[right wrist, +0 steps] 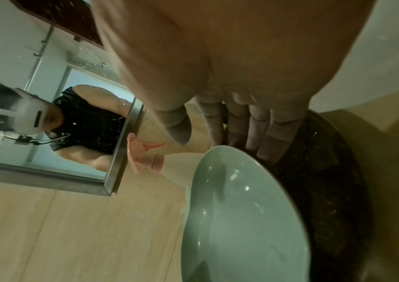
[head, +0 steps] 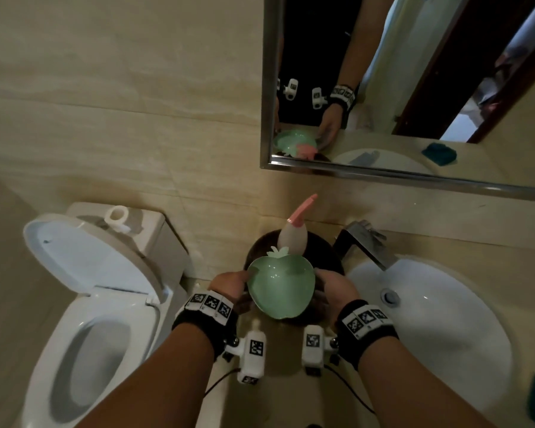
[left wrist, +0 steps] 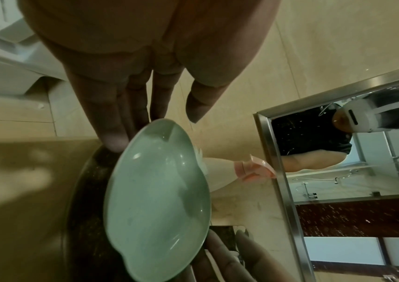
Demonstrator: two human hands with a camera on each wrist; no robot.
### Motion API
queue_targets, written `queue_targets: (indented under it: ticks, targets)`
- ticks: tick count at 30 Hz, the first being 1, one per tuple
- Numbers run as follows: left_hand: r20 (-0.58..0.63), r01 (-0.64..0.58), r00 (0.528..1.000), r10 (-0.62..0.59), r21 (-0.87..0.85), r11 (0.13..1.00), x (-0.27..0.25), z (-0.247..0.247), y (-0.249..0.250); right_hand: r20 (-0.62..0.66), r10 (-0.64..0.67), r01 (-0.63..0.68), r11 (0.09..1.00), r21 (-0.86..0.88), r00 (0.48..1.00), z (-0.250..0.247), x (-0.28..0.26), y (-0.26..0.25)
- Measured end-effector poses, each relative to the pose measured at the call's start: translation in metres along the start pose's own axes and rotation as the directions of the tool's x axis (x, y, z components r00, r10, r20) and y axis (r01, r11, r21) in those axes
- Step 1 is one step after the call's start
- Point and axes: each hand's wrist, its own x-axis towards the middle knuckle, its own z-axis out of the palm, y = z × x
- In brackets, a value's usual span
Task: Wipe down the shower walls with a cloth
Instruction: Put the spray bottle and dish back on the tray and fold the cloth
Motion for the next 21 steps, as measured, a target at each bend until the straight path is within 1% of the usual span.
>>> queue_targets:
  ticks: [8, 11, 15, 18, 20, 21]
  targets:
    - [0.02, 0.055, 0.998, -0.056, 0.053, 0.997, 0.052, -0.013, 0.007, -0.013, -0.015, 0.014, 0.997, -0.072, 1.0, 0.024, 0.042, 0.011]
    - [0.012, 0.059, 0.998, -0.06, 0.032, 0.998, 0.063, -0.014, 0.007, -0.006, -0.029, 0.028, 0.993, -0.112, 1.0, 0.026, 0.058, 0.017]
    - [0.022, 0.062, 0.998, -0.062, 0.029, 0.998, 0.081, -0.018, 0.003, -0.001, -0.015, 0.015, 0.993, -0.115, 1.0, 0.03, 0.069, 0.018]
    - [0.049, 0.02, 0.998, -0.027, 0.137, 0.99, 0.096, -0.021, 0.002, 0.01, -0.034, 0.035, 0.991, -0.127, 0.999, 0.031, 0.073, 0.018]
    - [0.057, -0.007, 0.998, -0.003, 0.178, 0.984, 0.104, -0.023, 0.0, 0.007, -0.043, 0.043, 0.989, -0.145, 0.999, 0.031, 0.076, 0.017]
    - [0.044, -0.001, 0.999, -0.007, 0.194, 0.981, 0.105, -0.022, 0.001, 0.007, -0.045, 0.045, 0.987, -0.154, 0.999, 0.03, 0.078, 0.017]
